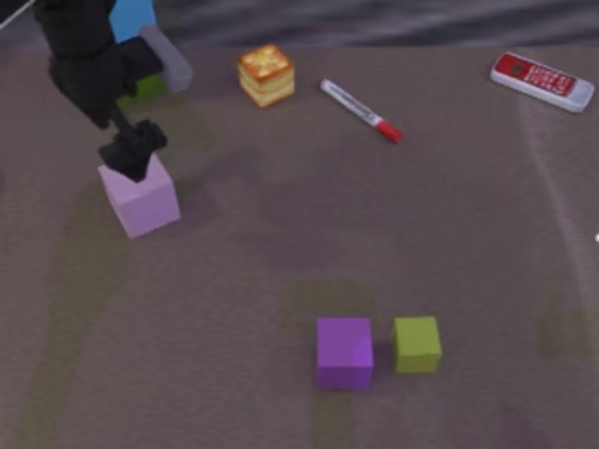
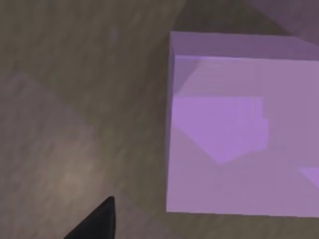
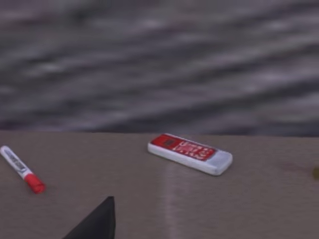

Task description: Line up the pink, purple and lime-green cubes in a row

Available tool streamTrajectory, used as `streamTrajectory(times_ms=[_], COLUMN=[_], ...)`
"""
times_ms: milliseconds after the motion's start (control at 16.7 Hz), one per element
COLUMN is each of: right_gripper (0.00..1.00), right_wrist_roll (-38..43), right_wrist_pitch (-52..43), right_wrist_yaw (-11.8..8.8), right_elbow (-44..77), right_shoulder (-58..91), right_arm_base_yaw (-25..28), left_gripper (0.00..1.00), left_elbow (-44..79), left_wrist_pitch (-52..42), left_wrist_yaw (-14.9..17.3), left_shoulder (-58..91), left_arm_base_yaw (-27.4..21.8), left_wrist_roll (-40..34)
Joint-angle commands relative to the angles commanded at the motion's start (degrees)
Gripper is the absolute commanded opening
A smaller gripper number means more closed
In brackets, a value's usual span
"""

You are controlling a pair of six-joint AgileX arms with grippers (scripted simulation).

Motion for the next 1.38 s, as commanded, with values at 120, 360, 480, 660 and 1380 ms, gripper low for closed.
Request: streamTrajectory(times_ms=[120,360,480,660,1380], right_gripper=[1.0,1.0,1.0,1.0,1.0], right_wrist_roll=[1.0,1.2,1.2,1.2,1.2], right_wrist_pitch=[1.4,1.7,1.7,1.7,1.7], right_wrist_yaw=[0.2,0.2,0.2,0.2,0.2], right_elbow=[-1.8,-2.3,-2.3,-2.3,-2.3], right_shoulder=[-2.1,-2.7,-2.7,-2.7,-2.7], right_arm_base_yaw=[-0.8,-1.1,-1.1,-1.1,-1.1], left_gripper=[1.0,1.0,1.0,1.0,0.92], left_elbow=[1.1,1.4,1.2,-0.8,-11.8], left_wrist_pitch=[-0.4,-0.5,-0.5,1.8,16.8], left_wrist_yaw=[-0.8,-1.0,-1.0,-1.0,-1.0], left_shoulder=[2.0,2.4,2.4,2.8,6.6], left_arm_base_yaw=[0.1,0.1,0.2,0.1,0.1], left_wrist_roll=[0.7,0.9,0.9,0.9,1.0])
